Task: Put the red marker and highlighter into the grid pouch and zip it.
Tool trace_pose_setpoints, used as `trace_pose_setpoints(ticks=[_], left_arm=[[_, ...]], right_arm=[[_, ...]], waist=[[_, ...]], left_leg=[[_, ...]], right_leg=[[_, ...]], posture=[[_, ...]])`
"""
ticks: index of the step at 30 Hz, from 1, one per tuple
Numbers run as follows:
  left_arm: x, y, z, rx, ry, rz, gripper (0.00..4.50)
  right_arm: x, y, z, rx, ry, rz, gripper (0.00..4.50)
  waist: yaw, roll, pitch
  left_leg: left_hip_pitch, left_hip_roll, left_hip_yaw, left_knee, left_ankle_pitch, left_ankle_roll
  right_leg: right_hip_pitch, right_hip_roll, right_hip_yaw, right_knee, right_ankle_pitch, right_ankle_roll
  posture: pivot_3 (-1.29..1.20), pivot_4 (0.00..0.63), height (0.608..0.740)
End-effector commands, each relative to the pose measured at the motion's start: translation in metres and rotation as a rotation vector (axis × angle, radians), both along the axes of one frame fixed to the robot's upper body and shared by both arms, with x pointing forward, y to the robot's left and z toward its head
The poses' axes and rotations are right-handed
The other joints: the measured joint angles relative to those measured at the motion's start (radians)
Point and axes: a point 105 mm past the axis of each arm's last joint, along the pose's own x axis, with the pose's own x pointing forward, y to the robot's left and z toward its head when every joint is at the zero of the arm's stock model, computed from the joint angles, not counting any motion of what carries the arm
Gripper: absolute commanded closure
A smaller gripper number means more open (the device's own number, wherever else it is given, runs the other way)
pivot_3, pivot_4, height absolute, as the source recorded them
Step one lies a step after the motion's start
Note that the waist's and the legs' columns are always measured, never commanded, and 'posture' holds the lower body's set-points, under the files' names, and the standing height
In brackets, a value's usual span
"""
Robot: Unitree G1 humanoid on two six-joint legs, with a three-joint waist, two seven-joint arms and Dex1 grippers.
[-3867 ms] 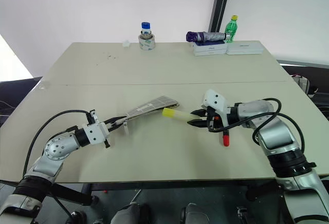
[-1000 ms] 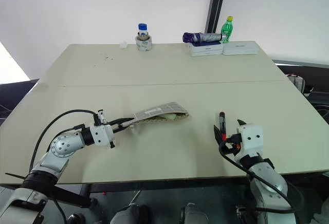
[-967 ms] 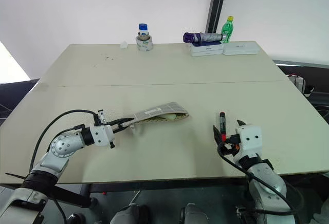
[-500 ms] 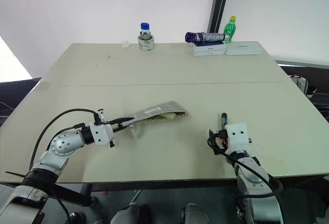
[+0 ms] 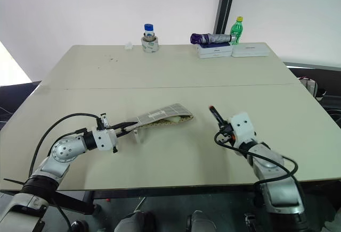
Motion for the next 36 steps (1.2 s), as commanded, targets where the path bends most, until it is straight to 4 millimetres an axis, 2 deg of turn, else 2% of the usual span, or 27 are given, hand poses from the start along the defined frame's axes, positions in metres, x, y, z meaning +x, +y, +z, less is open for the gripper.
trace_pose_setpoints(ticks=[1,3,6,8,12,18,20,23,26,31,36], left_arm=[[0.001,0.002,0.011,-0.005,-0.042,-0.007,4.5],[0.002,0.002,0.012,-0.006,-0.045,-0.005,4.5],[0.002,-0.001,0.013,-0.009,-0.05,-0.012,4.5],[0.001,-0.003,0.014,-0.011,-0.053,-0.02,4.5],[-0.002,-0.007,0.015,-0.026,-0.048,-0.031,4.5],[-0.009,-0.017,0.012,-0.021,-0.043,-0.062,4.5],[-0.01,-0.02,0.011,-0.024,-0.038,-0.064,4.5],[-0.011,-0.02,0.012,-0.017,-0.046,-0.069,4.5],[-0.011,-0.021,0.012,-0.017,-0.041,-0.07,4.5],[-0.009,-0.028,0.015,-0.017,-0.055,-0.091,4.5],[-0.008,-0.028,0.019,-0.006,-0.064,-0.094,4.5]], right_arm=[[-0.015,0.027,0.033,0.067,-0.105,0.296,4.12],[-0.024,0.038,0.036,0.048,-0.118,0.393,4.12],[-0.033,0.053,0.026,-0.018,-0.09,0.504,4.12],[-0.029,0.056,0.021,-0.057,-0.09,0.501,4.12],[-0.011,0.051,0.012,-0.219,-0.14,0.454,4.12],[0.006,0.052,0.01,-0.357,-0.202,0.47,4.12],[0.012,0.057,0.01,-0.501,-0.276,0.52,4.12],[0.019,0.061,0.021,-0.431,-0.291,0.502,4.12],[0.018,0.077,0.03,-0.436,-0.344,0.567,4.12],[0.02,0.11,0.018,-0.435,-0.355,0.632,4.12],[0.023,0.117,0.008,-0.581,-0.363,0.685,4.12]], waist=[[0.002,0.0,0.0],[0.004,0.0,0.0],[0.007,0.0,0.0],[0.006,0.0,0.0],[0.005,0.0,0.0],[0.005,0.0,0.0],[0.004,0.0,0.0],[0.003,0.0,0.0],[0.004,0.0,0.0],[0.004,0.0,0.0],[0.005,0.0,0.0]], left_leg=[[0.0,0.0,0.0,0.0,0.0,0.0],[0.0,0.0,0.0,0.0,0.0,0.0],[0.0,0.0,0.0,0.002,0.0,0.0],[0.0,0.0,0.0,0.002,0.0,0.0],[0.0,0.0,0.0,0.002,0.0,0.0],[0.0,0.0,0.001,0.002,0.001,-0.001],[0.0,0.0,0.001,0.003,0.001,-0.001],[0.0,0.0,0.002,0.003,0.001,-0.002],[0.0,0.0,0.002,0.003,0.004,-0.007],[0.0,0.0,0.002,0.002,0.004,-0.007],[-0.001,0.0,0.003,0.004,0.004,-0.006]], right_leg=[[0.0,0.0,0.0,0.0,0.0,0.0],[0.0,0.0,0.0,0.0,0.0,0.0],[0.001,0.0,0.0,0.0,0.0,0.0],[0.001,-0.001,0.0,0.0,0.0,0.0],[0.001,-0.001,0.0,0.0,0.0,0.0],[0.001,-0.001,0.0,0.0,0.0,0.0],[0.0,0.0,0.0,0.0,0.0,0.0],[0.0,0.0,0.0,0.0,0.0,0.0],[0.0,0.0,0.0,0.0,0.0,0.0],[0.0,0.0,0.0,0.001,0.0,0.0],[0.0,-0.001,0.0,0.001,0.0,0.0]], posture=[[0.0,0.15,0.74],[0.0,0.15,0.74],[0.0,0.15,0.74],[0.0,0.15,0.74],[0.0,0.15,0.74],[0.0,0.15,0.74],[0.0,0.15,0.74],[0.0,0.15,0.74],[0.0,0.15,0.74],[0.0,0.15,0.74],[0.0,0.15,0.74]])
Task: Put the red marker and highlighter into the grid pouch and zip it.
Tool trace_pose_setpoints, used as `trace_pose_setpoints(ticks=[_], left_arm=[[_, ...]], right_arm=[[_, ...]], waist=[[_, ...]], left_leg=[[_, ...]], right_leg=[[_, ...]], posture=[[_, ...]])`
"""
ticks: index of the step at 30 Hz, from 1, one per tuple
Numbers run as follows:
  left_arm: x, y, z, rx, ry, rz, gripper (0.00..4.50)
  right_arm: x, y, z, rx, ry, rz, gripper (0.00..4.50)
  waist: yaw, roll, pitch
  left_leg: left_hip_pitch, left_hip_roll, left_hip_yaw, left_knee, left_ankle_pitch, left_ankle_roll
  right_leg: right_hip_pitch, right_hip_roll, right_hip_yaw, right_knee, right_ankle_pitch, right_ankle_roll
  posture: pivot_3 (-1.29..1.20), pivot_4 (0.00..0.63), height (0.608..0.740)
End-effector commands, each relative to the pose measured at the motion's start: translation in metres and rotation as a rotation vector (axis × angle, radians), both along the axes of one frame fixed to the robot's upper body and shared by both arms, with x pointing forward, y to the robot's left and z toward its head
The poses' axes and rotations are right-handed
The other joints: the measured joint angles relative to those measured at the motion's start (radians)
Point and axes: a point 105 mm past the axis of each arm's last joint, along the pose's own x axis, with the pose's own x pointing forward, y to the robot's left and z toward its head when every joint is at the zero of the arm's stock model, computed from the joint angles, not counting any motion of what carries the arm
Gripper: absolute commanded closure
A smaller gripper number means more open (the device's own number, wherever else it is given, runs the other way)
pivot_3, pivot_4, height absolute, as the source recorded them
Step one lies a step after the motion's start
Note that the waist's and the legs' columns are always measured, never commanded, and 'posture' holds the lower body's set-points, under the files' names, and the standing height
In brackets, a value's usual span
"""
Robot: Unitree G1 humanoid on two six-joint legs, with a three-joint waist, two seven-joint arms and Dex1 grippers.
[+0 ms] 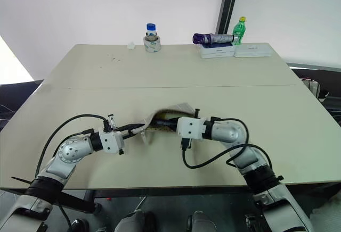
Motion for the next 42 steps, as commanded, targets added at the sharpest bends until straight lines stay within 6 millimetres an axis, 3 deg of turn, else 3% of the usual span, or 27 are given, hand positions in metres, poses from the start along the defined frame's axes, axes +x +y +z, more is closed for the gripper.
trace_pose_setpoints(ticks=[1,6,12,16,23,27,32,36,42], left_arm=[[-0.001,-0.005,0.015,-0.004,-0.06,-0.031,4.5],[-0.002,-0.006,0.015,-0.005,-0.061,-0.032,4.5],[-0.001,-0.003,0.015,-0.02,-0.054,-0.01,4.5],[0.0,0.0,0.011,-0.027,-0.032,0.018,4.5],[0.004,-0.007,0.003,-0.047,0.004,0.032,4.5],[0.008,-0.022,0.011,-0.088,0.005,0.012,4.5],[0.012,-0.037,0.008,-0.001,-0.011,-0.024,4.5],[0.014,-0.04,0.009,0.055,-0.043,-0.041,4.5],[0.014,-0.044,0.006,0.109,-0.08,-0.059,4.5]], right_arm=[[0.002,0.005,0.011,-0.075,-0.092,0.049,4.12],[0.004,0.015,0.019,-0.031,-0.06,0.091,4.12],[0.007,0.0,0.03,0.013,-0.082,0.054,1.12],[-0.015,-0.014,0.051,0.257,0.095,0.045,1.12],[-0.04,-0.038,0.063,0.6,0.431,-0.06,1.12],[-0.076,-0.035,0.005,0.478,0.758,-0.102,1.12],[-0.067,-0.024,-0.023,0.564,0.843,-0.237,1.12],[-0.061,-0.001,-0.028,0.643,0.893,-0.238,1.12],[-0.042,0.026,-0.014,0.776,0.893,-0.216,1.12]], waist=[[-0.001,0.0,0.0],[-0.003,0.0,0.0],[-0.001,0.0,0.0],[0.003,0.0,0.0],[-0.001,0.0,0.0],[0.006,-0.001,-0.001],[-0.003,-0.001,-0.001],[-0.002,-0.001,-0.001],[0.001,-0.001,-0.001]], left_leg=[[0.0,0.0,0.0,0.0,0.0,0.0],[0.0,0.0,0.0,0.0,0.0,0.0],[0.0,0.0,0.0,0.0,0.0,0.0],[0.0,0.0,-0.001,0.0,0.0,0.0],[0.0,0.001,-0.003,0.0,-0.004,0.007],[0.0,0.001,-0.004,0.001,-0.005,0.008],[-0.001,0.001,-0.004,0.005,-0.006,0.009],[-0.001,0.002,-0.004,0.006,-0.006,0.009],[-0.002,0.002,-0.004,0.006,-0.006,0.01]], right_leg=[[0.0,0.0,0.0,0.0,0.0,0.0],[0.0,0.0,0.0,0.0,0.0,0.0],[0.0,0.0,0.0,0.0,0.0,0.0],[0.0,0.0,0.0,0.0,0.0,0.0],[0.001,0.0,0.0,0.0,0.001,-0.001],[0.002,-0.001,-0.001,0.0,0.001,-0.001],[0.002,0.0,-0.001,0.0,0.001,-0.002],[0.002,0.0,-0.001,0.001,0.001,-0.002],[0.002,0.0,-0.001,0.001,0.001,-0.002]], posture=[[0.0,0.15,0.74],[0.0,0.15,0.74],[0.0,0.15,0.74],[0.0,0.15,0.74],[0.0,0.15,0.74],[0.0,0.15,0.74],[0.0,0.15,0.74],[0.0,0.15,0.74],[0.0,0.15,0.74]])
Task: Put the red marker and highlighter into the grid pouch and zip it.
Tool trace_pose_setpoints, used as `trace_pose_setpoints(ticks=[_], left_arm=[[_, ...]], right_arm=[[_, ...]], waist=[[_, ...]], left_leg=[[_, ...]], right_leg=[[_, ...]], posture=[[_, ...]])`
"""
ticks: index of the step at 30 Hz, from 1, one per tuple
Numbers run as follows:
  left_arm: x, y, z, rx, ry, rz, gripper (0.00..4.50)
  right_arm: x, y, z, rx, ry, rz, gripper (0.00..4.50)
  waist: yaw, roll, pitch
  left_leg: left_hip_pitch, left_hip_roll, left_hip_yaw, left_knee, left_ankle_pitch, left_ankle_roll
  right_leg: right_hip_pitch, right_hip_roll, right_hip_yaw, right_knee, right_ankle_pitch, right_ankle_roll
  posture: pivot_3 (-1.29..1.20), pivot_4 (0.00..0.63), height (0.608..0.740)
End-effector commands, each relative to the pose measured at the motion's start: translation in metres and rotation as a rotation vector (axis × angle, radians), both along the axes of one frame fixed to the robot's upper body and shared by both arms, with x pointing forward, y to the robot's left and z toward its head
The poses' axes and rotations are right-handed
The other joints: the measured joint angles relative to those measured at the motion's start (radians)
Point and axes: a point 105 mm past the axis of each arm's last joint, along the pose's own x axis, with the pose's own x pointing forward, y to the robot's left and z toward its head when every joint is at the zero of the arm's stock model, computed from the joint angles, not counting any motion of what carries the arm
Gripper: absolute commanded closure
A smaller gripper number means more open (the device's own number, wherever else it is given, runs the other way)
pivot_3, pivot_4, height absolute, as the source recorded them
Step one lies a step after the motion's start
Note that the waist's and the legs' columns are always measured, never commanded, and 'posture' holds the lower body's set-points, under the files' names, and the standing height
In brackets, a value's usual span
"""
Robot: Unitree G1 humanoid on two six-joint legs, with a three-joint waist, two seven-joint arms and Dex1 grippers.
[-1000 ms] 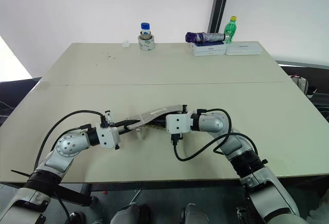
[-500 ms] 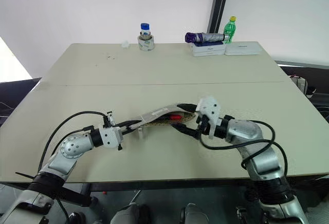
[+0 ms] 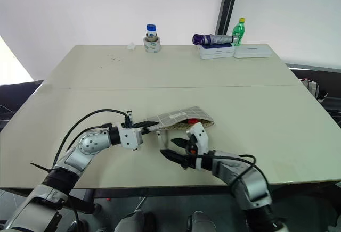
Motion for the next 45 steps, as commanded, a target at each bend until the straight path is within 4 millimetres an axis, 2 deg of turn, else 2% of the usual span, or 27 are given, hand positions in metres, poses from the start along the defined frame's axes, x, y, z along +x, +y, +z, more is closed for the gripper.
trace_pose_setpoints(ticks=[1,4,5,7,9,12,16,22,25,28,31,34,36,37,40,44,45], left_arm=[[0.001,-0.003,0.008,0.008,-0.058,-0.01,4.5],[0.001,-0.006,0.008,0.001,-0.06,-0.008,4.5],[0.001,-0.006,0.008,0.004,-0.062,-0.01,4.5],[0.0,-0.006,0.007,0.008,-0.064,-0.012,4.5],[0.001,-0.005,0.007,0.004,-0.063,-0.004,4.5],[0.001,-0.003,0.005,0.009,-0.063,0.001,4.5],[0.003,0.003,0.005,0.009,-0.061,0.019,4.5],[0.0,0.028,-0.001,0.045,-0.053,0.06,4.5],[-0.003,0.041,-0.003,0.049,-0.038,0.071,4.5],[-0.004,0.051,-0.004,0.037,-0.002,0.087,4.5],[-0.004,0.059,-0.005,0.016,0.039,0.105,4.5],[-0.004,0.06,-0.005,-0.006,0.079,0.107,4.5],[-0.005,0.061,-0.005,-0.084,0.189,0.113,3.79],[-0.003,0.062,0.001,-0.16,0.216,0.132,3.49],[0.0,0.068,0.013,-0.278,0.228,0.172,2.09],[-0.01,0.082,0.017,-0.385,0.357,0.193,0.09],[-0.014,0.093,0.019,-0.415,0.378,0.222,0.0]], right_arm=[[0.005,0.011,0.018,0.041,-0.062,0.02,1.12],[0.005,0.017,0.021,0.051,-0.078,0.042,1.12],[0.008,0.016,0.024,0.083,-0.061,0.027,1.36],[0.009,0.016,0.026,0.108,-0.041,0.022,1.98],[0.007,0.016,0.023,0.085,-0.048,0.035,3.08],[0.007,0.014,0.023,0.085,-0.045,0.029,4.39],[0.009,-0.001,0.021,0.036,-0.065,0.006,4.45],[0.02,-0.073,0.0,-0.236,-0.111,-0.048,4.45],[0.03,-0.118,-0.003,-0.37,-0.131,-0.115,4.45],[0.04,-0.153,0.0,-0.452,-0.152,-0.194,4.45],[0.047,-0.162,0.004,-0.475,-0.188,-0.214,4.45],[0.049,-0.154,0.009,-0.456,-0.211,-0.198,4.45],[0.049,-0.14,0.014,-0.394,-0.215,-0.176,4.5],[0.049,-0.135,0.017,-0.359,-0.219,-0.165,4.22],[0.051,-0.129,0.024,-0.358,-0.268,-0.153,3.19],[0.055,-0.133,0.037,-0.346,-0.313,-0.171,1.1],[0.055,-0.134,0.043,-0.336,-0.332,-0.166,0.59]], waist=[[0.001,0.0,0.0],[0.001,0.0,0.0],[0.0,0.0,0.0],[-0.001,0.0,0.0],[-0.001,0.0,0.0],[-0.001,0.0,0.0],[-0.001,0.0,0.0],[-0.002,0.0,0.0],[-0.002,0.0,0.0],[-0.001,0.0,0.0],[-0.002,0.0,0.0],[-0.002,0.0,0.0],[-0.002,0.0,0.001],[-0.002,0.0,0.001],[-0.003,0.0,0.001],[-0.002,0.001,0.001],[-0.003,0.001,0.001]], left_leg=[[0.0,0.0,0.0,0.0,0.0,0.0],[0.0,0.0,0.0,0.0,0.0,0.0],[0.0,0.0,0.0,0.0,0.0,0.001],[0.0,0.0,0.0,0.0,0.0,0.0],[0.0,0.0,0.0,0.0,0.0,0.0],[0.0,0.0,0.0,0.0,0.0,0.001],[0.0,0.0,0.0,0.0,0.0,0.001],[0.0,-0.001,0.0,0.0,-0.001,0.001],[0.0,-0.001,0.0,0.0,-0.001,0.001],[0.0,-0.001,0.001,0.0,-0.001,0.001],[0.001,0.0,0.001,0.0,-0.001,0.001],[0.0,0.0,0.001,0.0,-0.001,0.001],[0.0,0.0,0.002,0.0,-0.001,0.001],[0.0,0.0,0.001,0.0,-0.001,0.001],[0.0,0.0,0.001,0.0,-0.001,0.001],[0.0,-0.001,0.001,0.001,-0.001,0.001],[0.0,-0.001,0.001,0.001,-0.001,0.001]], right_leg=[[0.0,0.0,0.0,0.0,0.0,0.0],[0.0,0.0,0.0,0.0,0.0,0.0],[0.0,0.0,0.0,0.0,0.0,0.0],[0.0,0.0,0.0,0.0,0.0,0.0],[0.0,0.0,0.0,0.0,0.0,0.0],[0.0,0.0,0.0,0.0,0.0,0.0],[0.0,0.0,0.0,0.0,0.0,0.0],[0.0,-0.002,0.0,0.0,0.0,0.0],[0.0,-0.002,0.0,0.0,0.0,0.0],[0.0,-0.002,0.0,0.0,0.0,0.0],[0.0,-0.002,0.0,0.0,0.0,0.0],[0.0,-0.002,0.0,0.0,0.0,0.0],[0.0,-0.002,0.0,0.0,0.0,0.0],[0.0,-0.002,0.0,0.0,0.0,0.0],[0.0,-0.002,0.0,0.0,0.0,0.0],[0.0,-0.002,0.0,0.0,0.0,0.0],[0.0,-0.002,0.0,0.0,0.0,0.0]], posture=[[0.0,0.15,0.74],[0.0,0.15,0.74],[0.0,0.15,0.74],[0.0,0.15,0.74],[0.0,0.15,0.74],[0.0,0.15,0.74],[0.0,0.15,0.74],[0.0,0.15,0.74],[0.0,0.15,0.74],[0.0,0.15,0.74],[0.0,0.15,0.74],[0.0,0.15,0.74],[0.0,0.15,0.74],[0.0,0.15,0.74],[0.0,0.15,0.74],[0.0,0.15,0.74],[0.0,0.15,0.74]])
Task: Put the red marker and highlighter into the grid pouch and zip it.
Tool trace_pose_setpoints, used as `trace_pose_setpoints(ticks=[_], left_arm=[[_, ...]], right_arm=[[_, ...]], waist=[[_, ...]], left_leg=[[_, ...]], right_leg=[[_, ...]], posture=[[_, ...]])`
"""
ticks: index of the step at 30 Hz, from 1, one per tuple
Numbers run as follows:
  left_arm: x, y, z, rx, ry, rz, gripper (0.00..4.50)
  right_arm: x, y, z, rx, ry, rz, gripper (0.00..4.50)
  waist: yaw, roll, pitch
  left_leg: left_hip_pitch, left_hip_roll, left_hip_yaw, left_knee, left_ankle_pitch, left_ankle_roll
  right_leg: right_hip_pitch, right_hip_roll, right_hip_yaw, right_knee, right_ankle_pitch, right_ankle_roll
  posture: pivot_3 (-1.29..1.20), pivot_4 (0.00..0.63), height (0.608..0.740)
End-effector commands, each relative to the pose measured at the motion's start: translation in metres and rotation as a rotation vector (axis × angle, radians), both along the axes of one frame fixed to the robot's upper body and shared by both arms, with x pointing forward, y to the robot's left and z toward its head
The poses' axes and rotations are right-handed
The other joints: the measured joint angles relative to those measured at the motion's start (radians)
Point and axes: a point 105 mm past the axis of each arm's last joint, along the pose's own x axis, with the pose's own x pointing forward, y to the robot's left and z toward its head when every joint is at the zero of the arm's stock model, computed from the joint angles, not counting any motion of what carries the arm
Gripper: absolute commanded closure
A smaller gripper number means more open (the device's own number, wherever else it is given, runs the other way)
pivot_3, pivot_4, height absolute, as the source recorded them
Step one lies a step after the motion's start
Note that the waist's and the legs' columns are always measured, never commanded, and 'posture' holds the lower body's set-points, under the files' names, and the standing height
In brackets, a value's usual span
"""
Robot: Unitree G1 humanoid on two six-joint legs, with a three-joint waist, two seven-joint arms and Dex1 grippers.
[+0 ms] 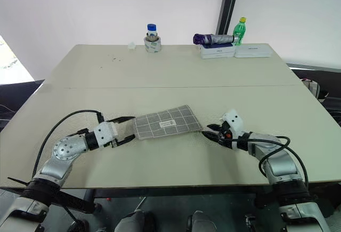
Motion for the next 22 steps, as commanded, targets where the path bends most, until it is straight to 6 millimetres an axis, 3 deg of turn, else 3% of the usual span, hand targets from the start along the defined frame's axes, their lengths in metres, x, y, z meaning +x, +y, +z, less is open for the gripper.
trace_pose_setpoints(ticks=[1,8,13,18,22], left_arm=[[-0.013,0.03,0.018,-0.12,0.054,0.065,0.0],[-0.045,0.099,0.026,-0.199,0.136,0.288,0.0],[-0.066,0.139,0.023,-0.268,0.207,0.476,0.0],[-0.087,0.164,0.02,-0.243,0.223,0.572,0.0],[-0.089,0.168,0.019,-0.213,0.203,0.591,0.0]], right_arm=[[0.004,-0.006,0.038,0.023,-0.137,0.018,0.07],[-0.006,-0.037,0.039,-0.069,-0.169,0.04,0.03],[-0.02,-0.048,0.041,-0.072,-0.16,0.091,0.03],[-0.02,-0.074,0.042,-0.101,-0.154,0.051,0.03],[-0.009,-0.074,0.04,-0.093,-0.16,0.045,0.03]], waist=[[-0.004,0.0,0.0],[0.0,0.001,0.001],[0.001,0.001,0.001],[-0.001,0.002,0.001],[0.0,0.002,0.001]], left_leg=[[0.0,0.0,0.0,0.0,0.0,0.0],[0.001,0.001,0.0,-0.001,0.0,-0.001],[0.001,-0.001,-0.001,-0.001,-0.002,-0.001],[0.001,-0.001,-0.001,-0.001,-0.003,-0.001],[0.002,-0.001,-0.001,-0.001,-0.003,-0.002]], right_leg=[[0.0,0.0,0.0,0.0,0.0,0.0],[-0.001,-0.001,0.0,-0.001,0.0,0.0],[-0.003,-0.006,0.0,-0.002,-0.002,-0.003],[-0.003,-0.006,0.0,-0.002,-0.002,-0.004],[-0.004,-0.006,0.0,-0.003,-0.002,-0.005]], posture=[[0.0,0.15,0.74],[0.0,0.15,0.74],[0.0,0.15,0.74],[0.0,0.15,0.74],[0.0,0.15,0.74]])
